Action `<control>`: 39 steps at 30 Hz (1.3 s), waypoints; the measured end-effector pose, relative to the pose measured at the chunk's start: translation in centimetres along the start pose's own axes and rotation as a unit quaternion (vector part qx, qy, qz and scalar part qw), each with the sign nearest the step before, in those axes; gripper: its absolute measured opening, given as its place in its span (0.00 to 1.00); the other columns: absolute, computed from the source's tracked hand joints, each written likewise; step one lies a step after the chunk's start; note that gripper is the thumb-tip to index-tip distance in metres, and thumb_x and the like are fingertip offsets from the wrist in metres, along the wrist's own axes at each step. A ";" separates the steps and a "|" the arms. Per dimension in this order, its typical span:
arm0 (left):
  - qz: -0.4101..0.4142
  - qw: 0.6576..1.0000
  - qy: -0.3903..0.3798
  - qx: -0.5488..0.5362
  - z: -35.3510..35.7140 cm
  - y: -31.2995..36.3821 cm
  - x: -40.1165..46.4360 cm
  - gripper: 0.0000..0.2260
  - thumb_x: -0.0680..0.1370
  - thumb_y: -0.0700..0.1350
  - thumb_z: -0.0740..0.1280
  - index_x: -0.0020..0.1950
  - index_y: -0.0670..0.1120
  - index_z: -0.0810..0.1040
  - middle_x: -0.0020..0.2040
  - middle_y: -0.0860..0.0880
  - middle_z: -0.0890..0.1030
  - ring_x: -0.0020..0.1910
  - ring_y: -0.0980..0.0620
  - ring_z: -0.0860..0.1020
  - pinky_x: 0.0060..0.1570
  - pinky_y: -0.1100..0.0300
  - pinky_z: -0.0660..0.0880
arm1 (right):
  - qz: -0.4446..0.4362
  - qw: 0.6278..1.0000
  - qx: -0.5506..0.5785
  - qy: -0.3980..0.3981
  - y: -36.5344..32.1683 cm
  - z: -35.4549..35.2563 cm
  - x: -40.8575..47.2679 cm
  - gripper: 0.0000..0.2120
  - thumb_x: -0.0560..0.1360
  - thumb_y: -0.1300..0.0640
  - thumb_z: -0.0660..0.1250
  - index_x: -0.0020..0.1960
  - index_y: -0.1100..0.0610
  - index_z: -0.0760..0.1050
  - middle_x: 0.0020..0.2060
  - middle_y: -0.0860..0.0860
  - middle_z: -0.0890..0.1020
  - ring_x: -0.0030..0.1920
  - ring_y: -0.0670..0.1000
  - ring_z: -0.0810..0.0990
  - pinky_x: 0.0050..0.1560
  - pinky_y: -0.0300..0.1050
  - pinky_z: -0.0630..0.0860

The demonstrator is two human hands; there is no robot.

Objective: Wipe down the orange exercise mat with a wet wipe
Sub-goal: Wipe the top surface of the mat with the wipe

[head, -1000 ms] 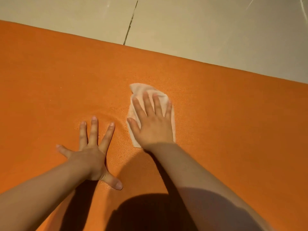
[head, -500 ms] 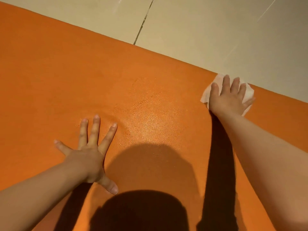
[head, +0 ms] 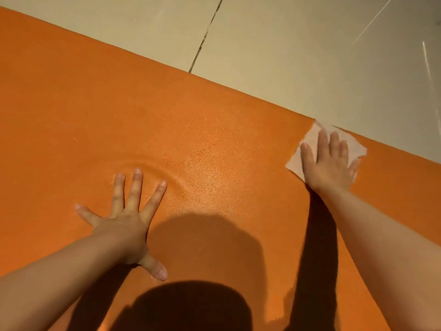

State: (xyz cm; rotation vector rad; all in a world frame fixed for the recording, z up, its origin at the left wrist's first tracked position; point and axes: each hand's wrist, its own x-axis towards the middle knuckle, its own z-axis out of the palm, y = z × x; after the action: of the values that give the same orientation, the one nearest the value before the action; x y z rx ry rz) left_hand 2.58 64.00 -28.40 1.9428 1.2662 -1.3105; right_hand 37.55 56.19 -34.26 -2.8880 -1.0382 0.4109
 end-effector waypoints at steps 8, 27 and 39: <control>0.011 0.999 0.050 -0.001 1.0 -0.1 0.1 0.71 0.50 0.74 0.75 0.58 0.63 0.12 0.55 0.48 0.08 0.65 0.41 0.16 0.63 0.20 0.48 | -0.023 0.999 0.014 -0.027 -6.2 3.5 -7.1 0.32 0.81 0.35 0.42 0.80 0.46 0.40 0.79 0.50 0.39 0.78 0.55 0.35 0.72 0.68 0.31; 0.116 0.910 0.393 -0.064 13.0 -6.7 -3.8 0.42 0.70 0.78 0.45 0.80 0.58 0.51 0.77 0.45 0.62 0.78 0.43 0.55 0.67 0.34 0.62 | 0.146 0.988 0.042 0.006 3.4 4.9 -20.5 0.31 0.82 0.38 0.40 0.81 0.49 0.42 0.80 0.51 0.41 0.79 0.53 0.38 0.74 0.65 0.37; 0.166 0.898 0.395 -0.104 20.9 -7.0 -7.0 0.30 0.76 0.66 0.50 0.75 0.55 0.60 0.72 0.41 0.69 0.71 0.36 0.67 0.59 0.33 0.73 | -0.347 0.934 -0.038 -0.072 -12.4 10.7 -36.8 0.31 0.78 0.41 0.34 0.80 0.47 0.43 0.79 0.49 0.41 0.79 0.53 0.37 0.73 0.62 0.30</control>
State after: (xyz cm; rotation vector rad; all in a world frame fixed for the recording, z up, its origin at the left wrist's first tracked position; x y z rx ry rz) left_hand -13.96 47.95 -30.40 2.4742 1.2418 -0.1762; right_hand -0.14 42.07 -34.41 -2.3338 -2.0115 0.5317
